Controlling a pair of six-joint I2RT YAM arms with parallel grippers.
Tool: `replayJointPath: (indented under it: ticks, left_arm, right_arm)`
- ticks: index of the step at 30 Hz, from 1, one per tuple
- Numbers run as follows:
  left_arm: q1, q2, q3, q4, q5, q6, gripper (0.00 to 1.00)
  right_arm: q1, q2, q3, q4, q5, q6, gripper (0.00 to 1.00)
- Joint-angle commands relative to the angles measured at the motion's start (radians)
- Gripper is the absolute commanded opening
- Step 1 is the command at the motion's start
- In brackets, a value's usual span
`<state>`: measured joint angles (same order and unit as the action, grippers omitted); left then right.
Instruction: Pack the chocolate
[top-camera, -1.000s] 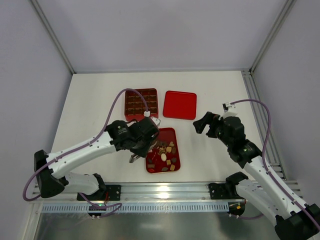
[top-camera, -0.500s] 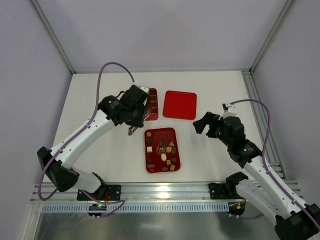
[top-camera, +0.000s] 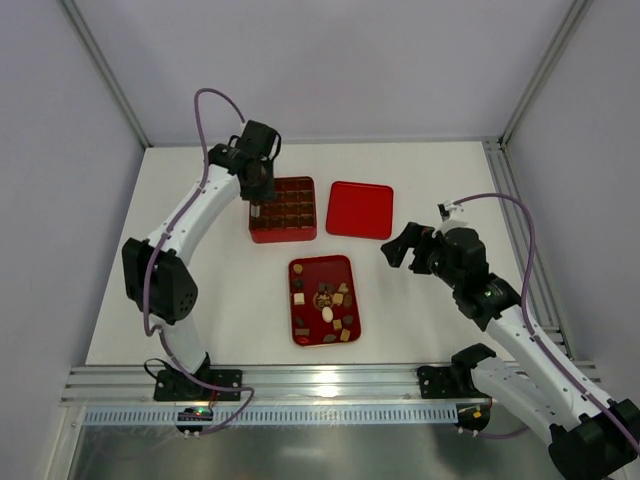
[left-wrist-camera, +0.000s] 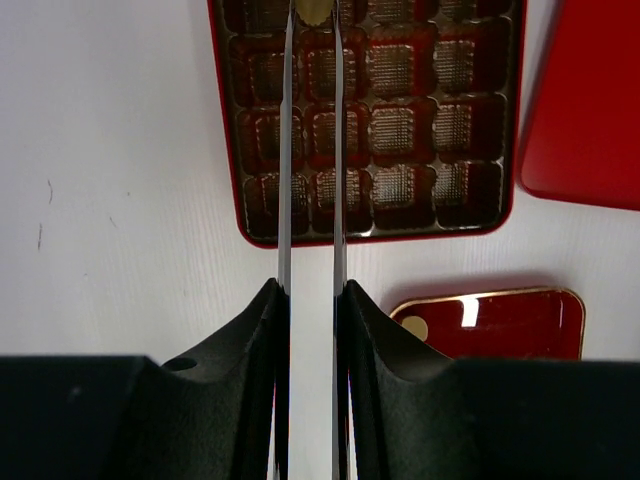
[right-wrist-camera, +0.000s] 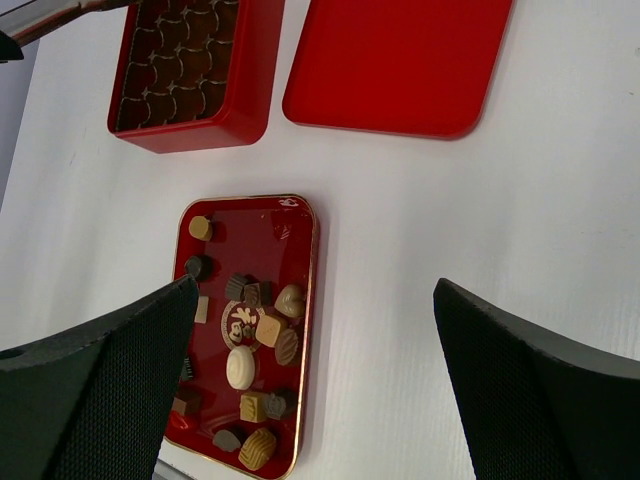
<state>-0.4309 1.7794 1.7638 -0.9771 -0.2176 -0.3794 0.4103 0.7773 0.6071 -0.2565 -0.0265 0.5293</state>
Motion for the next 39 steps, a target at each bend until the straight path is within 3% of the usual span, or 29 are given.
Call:
replayJointPath:
  ticks: [1, 24, 39]
  left_arm:
    - [0.041, 0.041, 0.086, 0.049, -0.017, 0.03, 0.25]
    - [0.092, 0.123, 0.071, 0.055, -0.025, 0.053, 0.35]
    - [0.058, 0.022, 0.036, 0.015, 0.035, 0.043, 0.36]
  right_arm:
    - [0.002, 0.0, 0.048, 0.017, -0.02, -0.012, 1.0]
    - [0.001, 0.0, 0.026, 0.022, -0.026, 0.001, 1.0]
    - [0.002, -0.023, 0.028, 0.007, -0.013, -0.002, 1.0]
